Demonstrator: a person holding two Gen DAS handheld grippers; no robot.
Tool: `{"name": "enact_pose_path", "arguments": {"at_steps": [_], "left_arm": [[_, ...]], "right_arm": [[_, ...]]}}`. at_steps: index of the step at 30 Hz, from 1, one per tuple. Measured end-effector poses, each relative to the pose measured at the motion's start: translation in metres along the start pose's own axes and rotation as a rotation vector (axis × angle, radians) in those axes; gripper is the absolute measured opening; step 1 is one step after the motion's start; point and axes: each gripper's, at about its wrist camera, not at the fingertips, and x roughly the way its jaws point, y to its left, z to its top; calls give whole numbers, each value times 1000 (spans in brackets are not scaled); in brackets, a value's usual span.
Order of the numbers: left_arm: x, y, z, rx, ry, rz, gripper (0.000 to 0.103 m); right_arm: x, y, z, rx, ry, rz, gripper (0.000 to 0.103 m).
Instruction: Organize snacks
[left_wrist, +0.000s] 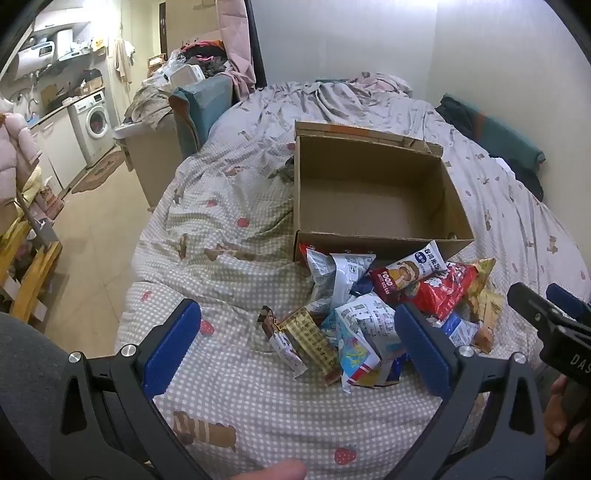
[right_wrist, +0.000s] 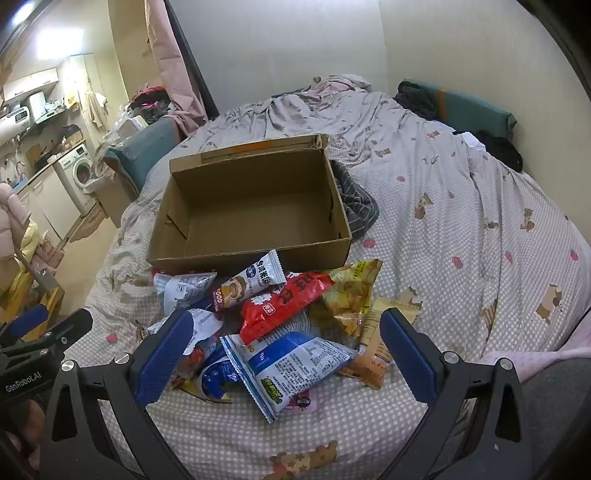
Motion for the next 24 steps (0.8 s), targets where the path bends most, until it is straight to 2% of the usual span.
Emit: {"name": "enact_pose_path", "arguments": {"at_steps": [24], "left_arm": [[-1,0,2,2,-4,6,103]], "right_arm": [[-1,1,0,-7,4,-2,103]]}}
